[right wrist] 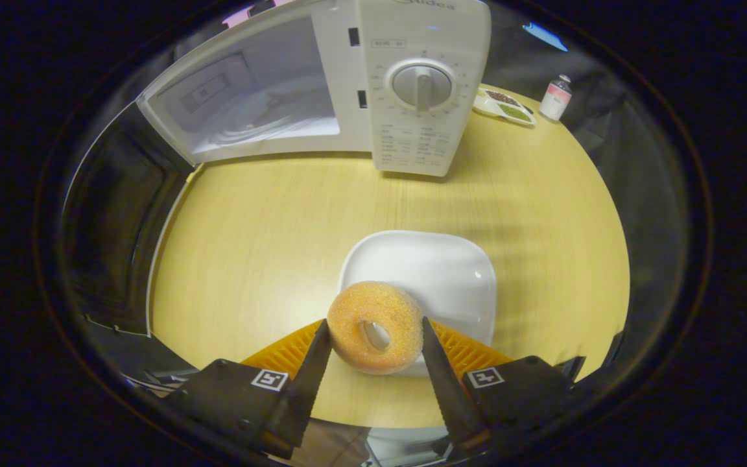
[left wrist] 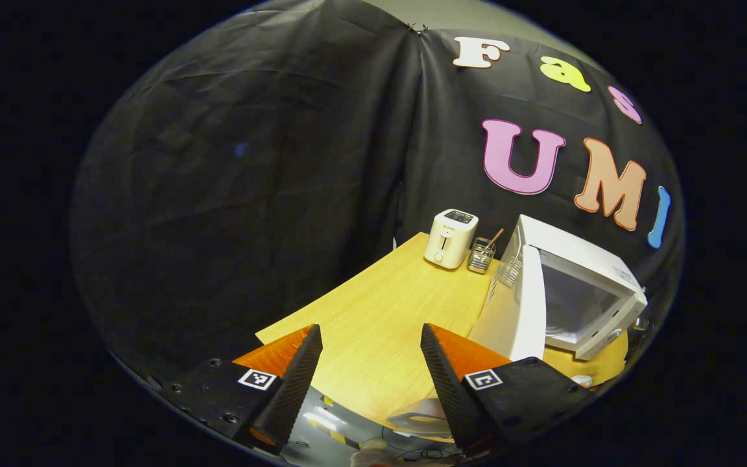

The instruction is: Open the microwave oven with the left hand, put the food in, and close the microwave oven.

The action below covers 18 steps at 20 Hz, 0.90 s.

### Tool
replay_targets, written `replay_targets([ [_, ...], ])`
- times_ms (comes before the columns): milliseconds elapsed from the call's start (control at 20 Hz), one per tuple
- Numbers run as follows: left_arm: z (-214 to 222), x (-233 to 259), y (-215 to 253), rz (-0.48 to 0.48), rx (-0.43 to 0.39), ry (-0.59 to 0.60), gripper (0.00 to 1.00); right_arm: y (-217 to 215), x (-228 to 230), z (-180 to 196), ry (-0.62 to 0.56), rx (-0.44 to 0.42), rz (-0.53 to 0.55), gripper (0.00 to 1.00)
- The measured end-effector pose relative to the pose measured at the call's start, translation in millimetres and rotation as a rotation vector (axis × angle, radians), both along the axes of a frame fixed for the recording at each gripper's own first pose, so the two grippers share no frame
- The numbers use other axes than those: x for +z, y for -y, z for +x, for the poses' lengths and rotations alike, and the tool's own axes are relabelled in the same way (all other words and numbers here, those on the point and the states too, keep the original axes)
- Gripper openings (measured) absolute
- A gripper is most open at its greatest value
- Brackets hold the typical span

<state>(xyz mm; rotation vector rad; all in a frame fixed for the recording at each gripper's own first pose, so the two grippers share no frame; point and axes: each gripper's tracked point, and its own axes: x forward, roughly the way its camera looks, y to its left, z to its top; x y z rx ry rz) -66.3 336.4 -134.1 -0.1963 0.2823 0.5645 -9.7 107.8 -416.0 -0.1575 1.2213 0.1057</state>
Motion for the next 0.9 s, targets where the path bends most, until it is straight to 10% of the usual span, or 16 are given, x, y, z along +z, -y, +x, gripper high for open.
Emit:
replay_targets([
  [550,37,-7,-15,0.009,-0.168,-0.021,0.9,-164,37,10,0.065,-0.158,0.431,0.84],
  [900,57,-11,-10,-0.001,-0.251,-0.024,0.9,-209,56,78,0.242,-0.43,0.596,0.84],
])
